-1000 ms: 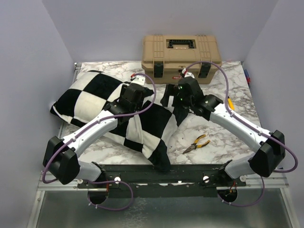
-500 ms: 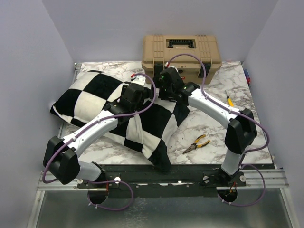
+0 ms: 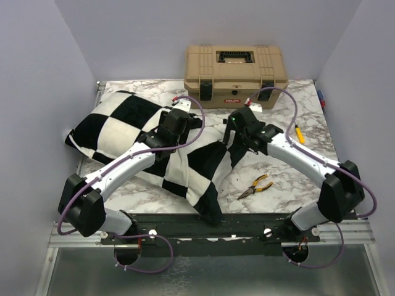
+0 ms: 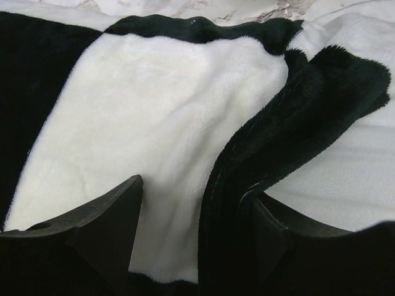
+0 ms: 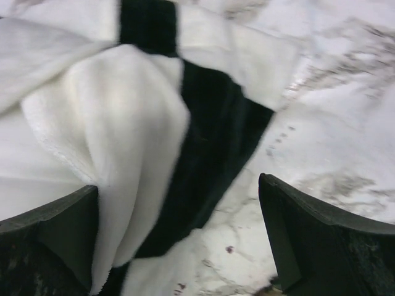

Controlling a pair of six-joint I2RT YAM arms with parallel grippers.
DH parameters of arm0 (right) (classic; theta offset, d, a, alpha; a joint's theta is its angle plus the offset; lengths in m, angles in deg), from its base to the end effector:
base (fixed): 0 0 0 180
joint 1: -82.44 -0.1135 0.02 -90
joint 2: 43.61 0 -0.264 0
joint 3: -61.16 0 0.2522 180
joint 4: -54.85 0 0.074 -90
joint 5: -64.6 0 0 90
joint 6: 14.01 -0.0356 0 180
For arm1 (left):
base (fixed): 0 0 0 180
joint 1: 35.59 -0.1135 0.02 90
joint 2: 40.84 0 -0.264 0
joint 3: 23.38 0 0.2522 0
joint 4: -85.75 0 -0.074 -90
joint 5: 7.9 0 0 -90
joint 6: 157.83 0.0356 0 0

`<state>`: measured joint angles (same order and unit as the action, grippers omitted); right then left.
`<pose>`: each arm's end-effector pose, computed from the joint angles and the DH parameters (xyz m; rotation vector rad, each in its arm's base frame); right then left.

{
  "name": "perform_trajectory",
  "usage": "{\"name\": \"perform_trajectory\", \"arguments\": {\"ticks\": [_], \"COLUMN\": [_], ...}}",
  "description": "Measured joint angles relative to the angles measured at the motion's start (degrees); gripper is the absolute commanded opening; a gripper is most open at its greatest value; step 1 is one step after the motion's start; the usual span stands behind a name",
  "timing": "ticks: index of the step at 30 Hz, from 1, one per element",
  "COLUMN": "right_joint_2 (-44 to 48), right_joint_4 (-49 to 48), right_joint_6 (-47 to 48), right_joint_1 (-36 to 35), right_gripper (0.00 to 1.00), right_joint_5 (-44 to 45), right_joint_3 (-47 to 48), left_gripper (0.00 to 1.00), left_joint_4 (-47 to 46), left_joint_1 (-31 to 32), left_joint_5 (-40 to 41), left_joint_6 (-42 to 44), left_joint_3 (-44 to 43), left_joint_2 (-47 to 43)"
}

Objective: Remove the pillowcase from the pillow

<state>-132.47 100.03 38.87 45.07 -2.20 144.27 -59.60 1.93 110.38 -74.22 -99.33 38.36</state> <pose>0.2731 0.1909 0.2693 0.1669 2.3629 0.1213 0.2525 -0.1727 0.2938 0.3186 2.1205 0.1083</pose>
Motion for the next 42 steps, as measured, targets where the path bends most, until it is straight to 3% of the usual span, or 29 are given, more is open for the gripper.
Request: {"name": "perform_trajectory", "arguments": {"ticks": [5,8,14,22,29,37,42], "right_joint_2": [9.31,12.11,9.94,4.81,3.67,7.89,9.77], "right_joint_4": [-1.33,-4.61,-14.01,-31.80,-45.40,-52.30,-53.35], "right_joint_6": [-1.62,-2.38,-4.22,-5.55,-6.40,-6.36,-6.36], "right_joint_1": [6.12,9.99,12.35,13.40,14.21,14.40,14.40], "right_gripper": [0.99,0.90,0.65,0.28,0.09,0.05,0.05], "right_joint_5": [-0.90,-4.96,-14.25,-27.52,-37.77,-43.43,-44.85], "right_joint_3": [-10.03,-15.43,-22.71,-28.87,-33.83,-38.01,-38.93], "left_gripper": [0.64,0.64,0.64,0.72,0.72,0.66,0.66], "left_joint_4": [-0.17,-0.39,-1.18,-1.16,0.17,4.15,7.26], "left_joint_1": [0.00,0.11,0.22,0.20,0.31,3.65,10.43], "left_joint_5": [0.31,0.33,0.33,-1.03,-7.67,-11.91,-12.35], "left_joint_6": [0.00,0.00,0.00,-0.04,-1.01,-4.68,-7.69], "left_joint_3": [0.00,0.00,0.00,-0.04,-0.24,-4.50,-9.31], "left_joint_2": [0.59,0.87,1.38,1.07,-4.11,-9.73,-10.08]}}
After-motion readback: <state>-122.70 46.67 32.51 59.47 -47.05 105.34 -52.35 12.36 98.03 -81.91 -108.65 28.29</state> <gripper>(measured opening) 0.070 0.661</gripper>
